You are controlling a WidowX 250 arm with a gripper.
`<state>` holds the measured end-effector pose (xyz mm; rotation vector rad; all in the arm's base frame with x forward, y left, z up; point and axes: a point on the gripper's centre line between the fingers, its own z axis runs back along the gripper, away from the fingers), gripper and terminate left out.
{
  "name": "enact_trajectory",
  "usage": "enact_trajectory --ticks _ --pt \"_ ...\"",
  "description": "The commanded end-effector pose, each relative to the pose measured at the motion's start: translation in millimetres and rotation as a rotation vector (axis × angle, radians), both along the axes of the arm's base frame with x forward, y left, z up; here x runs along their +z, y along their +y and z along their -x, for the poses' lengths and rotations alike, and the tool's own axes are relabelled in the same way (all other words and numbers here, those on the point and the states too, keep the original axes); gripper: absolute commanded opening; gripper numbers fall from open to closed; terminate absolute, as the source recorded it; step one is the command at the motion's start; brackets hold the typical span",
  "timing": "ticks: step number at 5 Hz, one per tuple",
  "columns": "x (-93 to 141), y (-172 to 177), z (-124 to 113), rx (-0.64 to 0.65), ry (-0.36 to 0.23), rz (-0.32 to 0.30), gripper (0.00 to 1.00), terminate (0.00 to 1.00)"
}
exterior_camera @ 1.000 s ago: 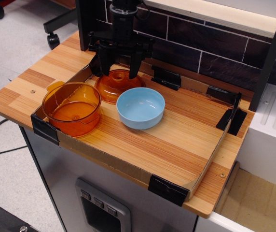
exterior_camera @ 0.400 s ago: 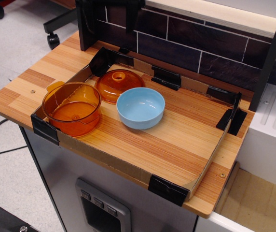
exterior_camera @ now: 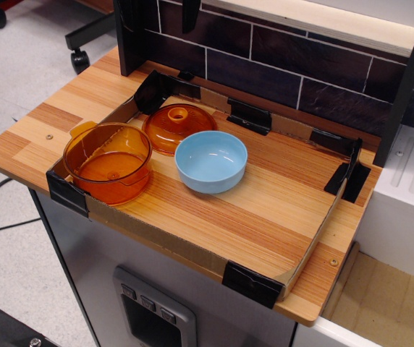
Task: Take lid off pot
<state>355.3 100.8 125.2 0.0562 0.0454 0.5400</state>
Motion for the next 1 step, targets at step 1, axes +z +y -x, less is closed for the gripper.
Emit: enact_trajectory --ticks 1 --pt "30.6 5.8 -3.2 -0.008 -0.087 -0.026 1.0 1.0"
